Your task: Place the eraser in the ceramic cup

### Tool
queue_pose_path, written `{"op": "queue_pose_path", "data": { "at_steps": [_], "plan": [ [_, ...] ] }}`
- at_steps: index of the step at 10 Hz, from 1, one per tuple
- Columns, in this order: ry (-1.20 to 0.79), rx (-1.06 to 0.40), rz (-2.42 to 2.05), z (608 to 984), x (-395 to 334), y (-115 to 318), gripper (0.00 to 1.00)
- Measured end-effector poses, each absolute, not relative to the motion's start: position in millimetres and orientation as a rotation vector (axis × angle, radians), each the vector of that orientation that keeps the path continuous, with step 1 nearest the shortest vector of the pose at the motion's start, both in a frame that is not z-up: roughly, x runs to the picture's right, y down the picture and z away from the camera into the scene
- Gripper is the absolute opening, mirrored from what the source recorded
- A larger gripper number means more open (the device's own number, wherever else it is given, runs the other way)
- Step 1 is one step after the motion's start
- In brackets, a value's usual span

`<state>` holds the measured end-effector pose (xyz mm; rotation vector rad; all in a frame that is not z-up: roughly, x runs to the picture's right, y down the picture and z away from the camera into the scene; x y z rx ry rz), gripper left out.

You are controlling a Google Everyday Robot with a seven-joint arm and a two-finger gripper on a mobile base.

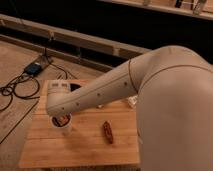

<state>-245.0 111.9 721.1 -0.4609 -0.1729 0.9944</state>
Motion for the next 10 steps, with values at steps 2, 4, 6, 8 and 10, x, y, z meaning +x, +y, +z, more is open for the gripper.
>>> {"op": "queue_pose_path", "data": {
  "at_steps": [2,4,6,8,10],
  "plan": [
    [-0.173,-0.460,0.992,723.1,-244.0,112.6,0.56],
    [-0.172,-0.458,0.991,724.0,-243.6,112.5,0.75],
    [-0.170,-0.457,0.992,724.3,-243.3,112.4,0.79],
    [-0.168,-0.460,0.996,724.5,-243.6,112.8,0.79],
    [-0.171,-0.470,0.997,723.5,-244.8,113.4,0.79]
  ]
}}
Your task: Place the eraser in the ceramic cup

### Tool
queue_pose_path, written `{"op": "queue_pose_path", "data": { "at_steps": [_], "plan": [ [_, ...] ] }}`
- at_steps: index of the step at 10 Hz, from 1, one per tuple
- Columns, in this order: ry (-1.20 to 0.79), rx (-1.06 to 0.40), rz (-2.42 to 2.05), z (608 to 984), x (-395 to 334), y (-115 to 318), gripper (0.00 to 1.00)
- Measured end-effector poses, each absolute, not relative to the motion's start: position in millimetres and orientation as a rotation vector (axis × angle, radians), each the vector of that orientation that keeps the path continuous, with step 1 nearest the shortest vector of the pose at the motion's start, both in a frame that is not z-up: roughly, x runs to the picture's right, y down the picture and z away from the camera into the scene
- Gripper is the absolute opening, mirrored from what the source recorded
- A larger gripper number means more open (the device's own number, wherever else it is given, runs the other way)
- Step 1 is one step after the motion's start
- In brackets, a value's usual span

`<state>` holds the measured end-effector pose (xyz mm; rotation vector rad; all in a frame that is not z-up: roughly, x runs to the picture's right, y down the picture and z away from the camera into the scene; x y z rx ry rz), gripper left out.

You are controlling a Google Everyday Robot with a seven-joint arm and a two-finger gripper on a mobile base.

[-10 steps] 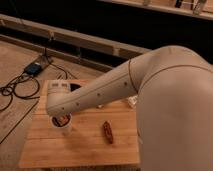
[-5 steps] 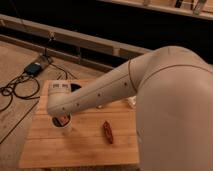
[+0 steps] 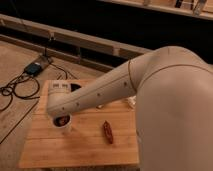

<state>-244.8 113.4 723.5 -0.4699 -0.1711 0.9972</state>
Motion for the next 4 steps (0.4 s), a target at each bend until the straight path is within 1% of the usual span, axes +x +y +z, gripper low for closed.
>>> {"op": "queue_pose_path", "data": {
  "at_steps": [4],
  "plan": [
    [-0.174,-0.472,0.997,722.6,-245.3,112.5,0.79]
  ]
}}
